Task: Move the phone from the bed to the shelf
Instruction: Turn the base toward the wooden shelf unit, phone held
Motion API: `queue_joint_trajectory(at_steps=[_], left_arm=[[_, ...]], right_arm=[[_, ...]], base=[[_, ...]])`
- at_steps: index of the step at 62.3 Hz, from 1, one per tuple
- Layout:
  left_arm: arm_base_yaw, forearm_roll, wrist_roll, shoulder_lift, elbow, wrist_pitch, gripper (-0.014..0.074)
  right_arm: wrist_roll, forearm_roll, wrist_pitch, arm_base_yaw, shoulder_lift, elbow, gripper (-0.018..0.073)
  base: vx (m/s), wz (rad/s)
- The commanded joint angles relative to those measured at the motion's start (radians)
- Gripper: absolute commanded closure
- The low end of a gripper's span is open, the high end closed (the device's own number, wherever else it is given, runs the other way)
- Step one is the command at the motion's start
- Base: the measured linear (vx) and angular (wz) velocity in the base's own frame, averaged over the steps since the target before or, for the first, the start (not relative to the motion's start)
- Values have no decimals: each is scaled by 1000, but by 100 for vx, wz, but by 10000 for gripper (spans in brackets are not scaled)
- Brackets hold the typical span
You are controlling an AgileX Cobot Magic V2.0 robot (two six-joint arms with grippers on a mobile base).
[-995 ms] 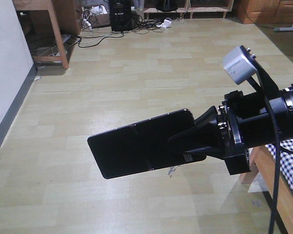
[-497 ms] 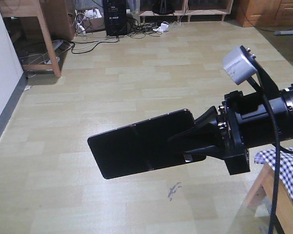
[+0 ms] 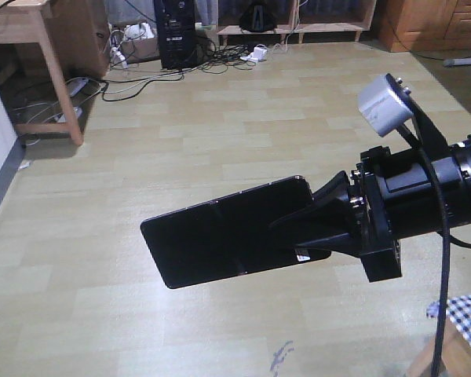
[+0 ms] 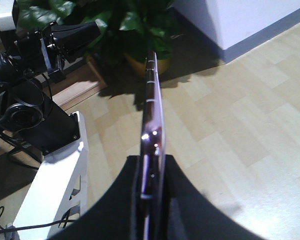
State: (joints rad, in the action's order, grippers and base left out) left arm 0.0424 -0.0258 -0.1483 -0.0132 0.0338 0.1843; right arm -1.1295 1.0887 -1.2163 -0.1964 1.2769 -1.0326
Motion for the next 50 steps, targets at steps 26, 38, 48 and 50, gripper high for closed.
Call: queue_joint_trajectory(at_steps=[26, 38, 48, 50], left_arm=[[-4, -9, 6, -13, -21, -72, 595], [-4, -9, 6, -13, -21, -72, 595], [-4, -9, 6, -13, -21, -72, 595], [-4, -9, 6, -13, -21, -72, 595]], right_arm=[[1, 86, -71, 1, -28, -28, 562], [1, 86, -71, 1, -28, -28, 562], [1, 86, -71, 1, -28, -28, 562], [1, 86, -71, 1, -28, -28, 562]], base=[[40, -18], [40, -24], [40, -23], [41, -23]])
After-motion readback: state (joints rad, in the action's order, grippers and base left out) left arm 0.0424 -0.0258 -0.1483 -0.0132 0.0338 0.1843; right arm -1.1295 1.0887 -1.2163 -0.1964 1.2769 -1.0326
